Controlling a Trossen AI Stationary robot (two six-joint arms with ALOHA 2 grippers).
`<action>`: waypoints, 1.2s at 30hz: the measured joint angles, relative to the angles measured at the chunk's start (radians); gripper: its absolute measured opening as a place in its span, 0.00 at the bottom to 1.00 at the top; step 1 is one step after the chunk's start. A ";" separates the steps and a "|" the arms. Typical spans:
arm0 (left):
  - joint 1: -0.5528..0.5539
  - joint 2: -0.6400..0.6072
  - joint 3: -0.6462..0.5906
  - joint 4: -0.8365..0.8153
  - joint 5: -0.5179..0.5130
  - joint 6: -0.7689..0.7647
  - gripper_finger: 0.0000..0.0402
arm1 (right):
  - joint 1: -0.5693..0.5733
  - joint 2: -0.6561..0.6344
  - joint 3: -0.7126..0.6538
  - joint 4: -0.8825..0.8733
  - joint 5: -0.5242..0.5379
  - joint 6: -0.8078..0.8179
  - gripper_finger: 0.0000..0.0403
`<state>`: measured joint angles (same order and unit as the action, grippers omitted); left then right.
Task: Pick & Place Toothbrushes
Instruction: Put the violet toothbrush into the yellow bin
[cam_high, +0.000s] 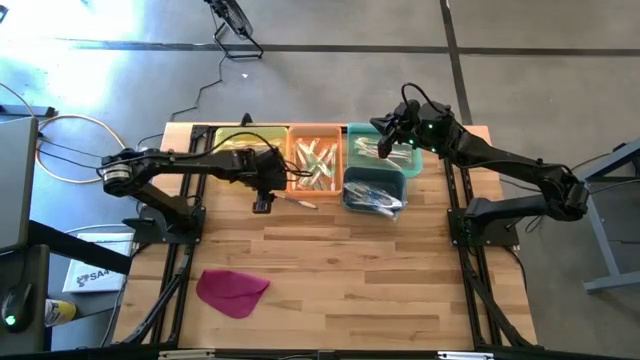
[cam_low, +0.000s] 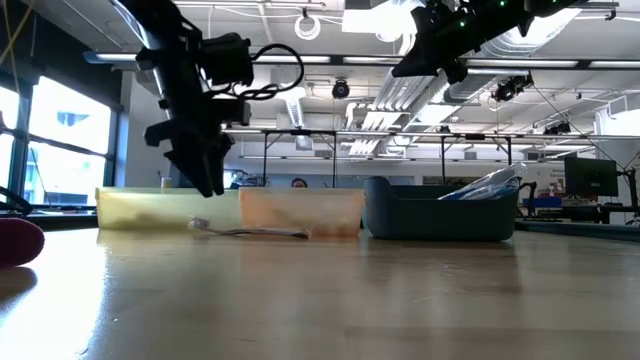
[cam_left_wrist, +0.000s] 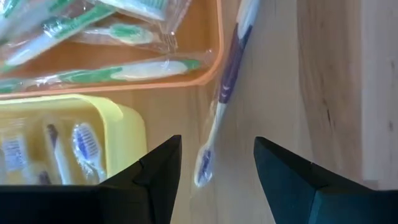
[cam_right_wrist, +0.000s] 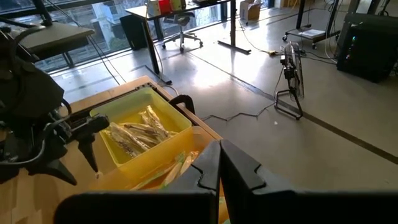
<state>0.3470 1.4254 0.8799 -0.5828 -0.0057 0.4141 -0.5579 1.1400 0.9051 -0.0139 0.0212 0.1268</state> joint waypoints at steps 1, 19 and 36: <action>0.000 0.000 -0.014 0.022 0.000 0.000 0.48 | 0.000 0.000 0.000 0.000 0.000 0.000 0.01; 0.000 0.062 -0.135 0.197 -0.033 -0.011 0.48 | 0.000 0.000 0.000 0.002 0.002 0.008 0.01; 0.001 0.135 -0.132 0.215 -0.010 -0.031 0.44 | 0.035 0.000 0.000 0.002 0.003 0.008 0.01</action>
<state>0.3477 1.5604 0.7475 -0.3679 -0.0159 0.3836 -0.5224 1.1400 0.9051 -0.0120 0.0238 0.1349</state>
